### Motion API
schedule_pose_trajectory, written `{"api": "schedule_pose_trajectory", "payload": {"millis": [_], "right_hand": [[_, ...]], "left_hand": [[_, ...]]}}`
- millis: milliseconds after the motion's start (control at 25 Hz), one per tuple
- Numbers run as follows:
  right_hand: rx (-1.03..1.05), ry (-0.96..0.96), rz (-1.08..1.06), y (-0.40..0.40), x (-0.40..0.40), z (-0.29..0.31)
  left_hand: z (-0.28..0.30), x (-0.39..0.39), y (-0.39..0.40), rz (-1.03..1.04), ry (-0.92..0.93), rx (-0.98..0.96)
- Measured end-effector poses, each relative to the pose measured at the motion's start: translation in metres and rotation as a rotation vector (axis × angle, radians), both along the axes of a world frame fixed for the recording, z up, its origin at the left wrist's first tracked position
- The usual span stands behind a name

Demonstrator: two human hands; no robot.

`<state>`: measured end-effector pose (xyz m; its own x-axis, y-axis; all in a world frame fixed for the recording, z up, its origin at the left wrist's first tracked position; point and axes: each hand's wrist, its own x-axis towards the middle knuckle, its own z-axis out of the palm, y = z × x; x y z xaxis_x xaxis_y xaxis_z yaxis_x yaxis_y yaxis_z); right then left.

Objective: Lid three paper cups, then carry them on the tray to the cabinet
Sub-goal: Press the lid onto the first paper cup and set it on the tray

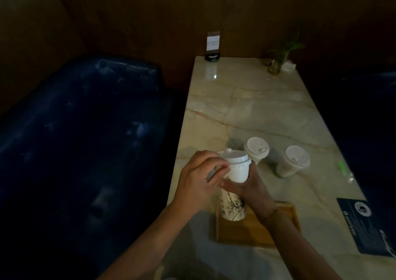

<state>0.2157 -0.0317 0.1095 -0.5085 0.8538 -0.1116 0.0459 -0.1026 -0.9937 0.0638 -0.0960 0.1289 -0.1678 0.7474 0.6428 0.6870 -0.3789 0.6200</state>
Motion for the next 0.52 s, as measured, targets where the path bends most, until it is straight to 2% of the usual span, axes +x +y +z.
{"api": "schedule_pose_trajectory", "payload": {"millis": [240, 400, 520], "right_hand": [[0.183, -0.134, -0.261, -0.004, -0.007, 0.007], [0.206, -0.018, -0.228, -0.011, 0.002, 0.019], [0.165, 0.049, -0.16, -0.015, 0.01, 0.031]], "left_hand": [[0.011, 0.006, 0.004, 0.048, 0.088, 0.048], [0.024, 0.005, -0.001, 0.03, 0.082, 0.101], [0.029, 0.002, -0.009, -0.016, 0.025, 0.072]]}}
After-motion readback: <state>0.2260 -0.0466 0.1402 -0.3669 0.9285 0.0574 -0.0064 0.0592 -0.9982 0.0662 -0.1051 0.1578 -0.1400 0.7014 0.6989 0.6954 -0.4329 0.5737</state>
